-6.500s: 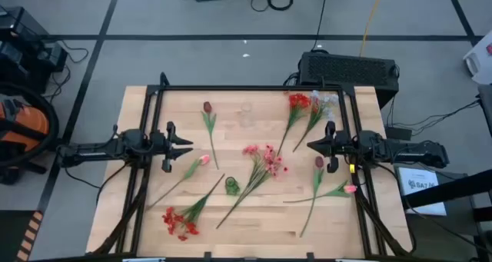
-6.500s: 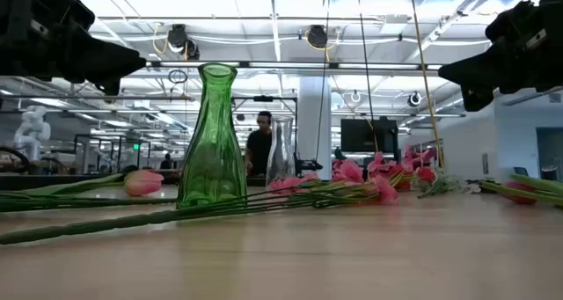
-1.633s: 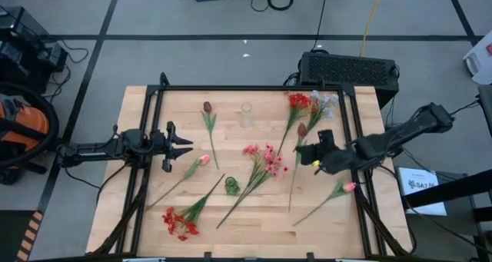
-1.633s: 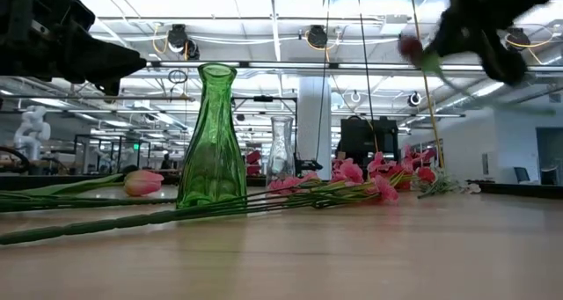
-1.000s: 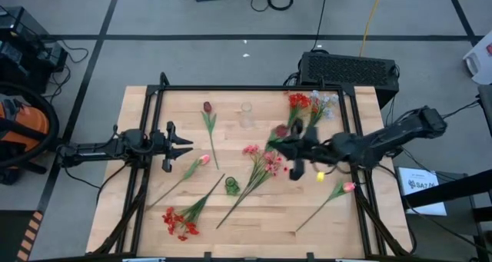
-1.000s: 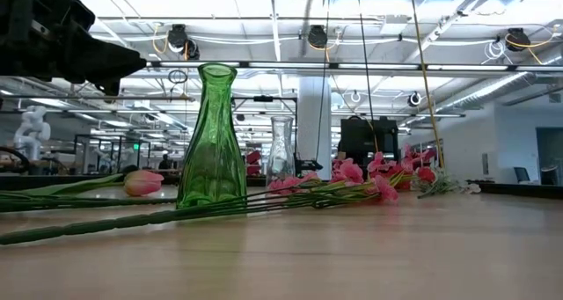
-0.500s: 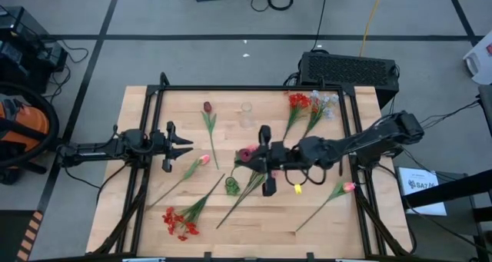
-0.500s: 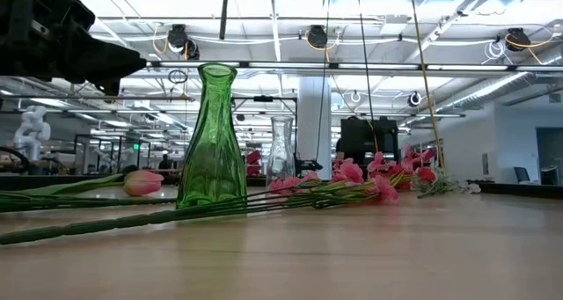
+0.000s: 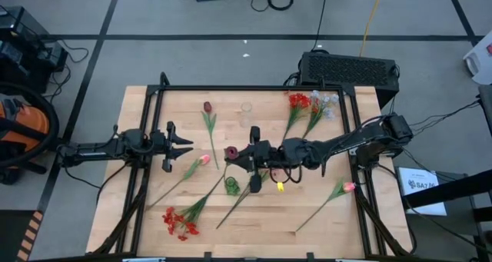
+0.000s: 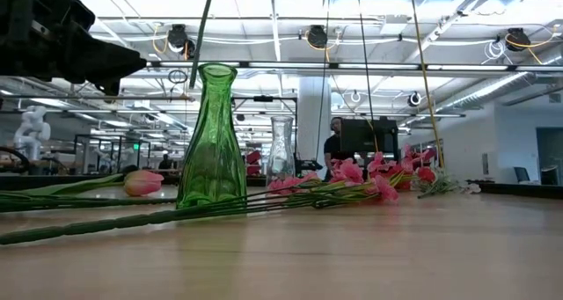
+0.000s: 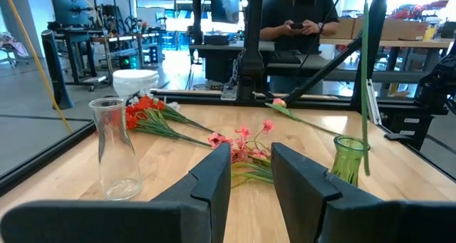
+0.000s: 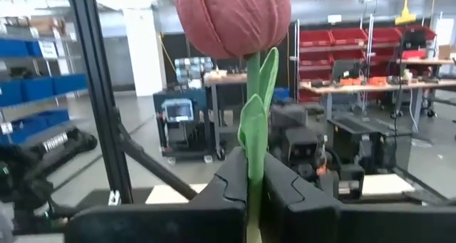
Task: Sort flowers into vase by color
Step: Put the bottom red flower into the green flower vase
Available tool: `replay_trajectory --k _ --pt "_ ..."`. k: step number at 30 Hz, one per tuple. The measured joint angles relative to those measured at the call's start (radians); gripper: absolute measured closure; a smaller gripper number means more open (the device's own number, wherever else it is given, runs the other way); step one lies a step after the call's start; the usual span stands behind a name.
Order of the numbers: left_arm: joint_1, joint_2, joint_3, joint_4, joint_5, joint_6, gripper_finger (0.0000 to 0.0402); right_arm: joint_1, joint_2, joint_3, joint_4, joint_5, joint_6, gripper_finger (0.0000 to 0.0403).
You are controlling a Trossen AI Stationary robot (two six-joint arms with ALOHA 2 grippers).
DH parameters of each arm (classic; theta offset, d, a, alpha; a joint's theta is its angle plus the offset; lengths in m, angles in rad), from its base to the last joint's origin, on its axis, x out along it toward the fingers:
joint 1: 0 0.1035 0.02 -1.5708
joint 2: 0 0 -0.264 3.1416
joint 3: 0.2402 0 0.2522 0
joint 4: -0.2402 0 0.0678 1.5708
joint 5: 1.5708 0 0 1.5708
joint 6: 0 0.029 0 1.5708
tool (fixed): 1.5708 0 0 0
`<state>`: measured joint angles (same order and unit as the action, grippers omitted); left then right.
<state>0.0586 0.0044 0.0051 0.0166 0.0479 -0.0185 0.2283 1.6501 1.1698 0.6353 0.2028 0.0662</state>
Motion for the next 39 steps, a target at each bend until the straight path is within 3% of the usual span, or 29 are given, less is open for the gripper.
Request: replay_trajectory --k 11,26,39 --pt "0.000 0.000 0.000 0.000 0.000 0.000 0.0292 0.000 -0.058 0.000 -0.002 0.008 -0.043 0.0402" --pt "0.000 0.000 0.000 0.000 0.000 0.000 0.0292 -0.013 -0.049 0.000 -0.190 0.010 0.000 0.0402" --pt "0.000 0.000 0.000 0.000 0.000 0.000 0.0292 -0.011 0.080 0.000 -0.157 0.004 0.084 0.0402"
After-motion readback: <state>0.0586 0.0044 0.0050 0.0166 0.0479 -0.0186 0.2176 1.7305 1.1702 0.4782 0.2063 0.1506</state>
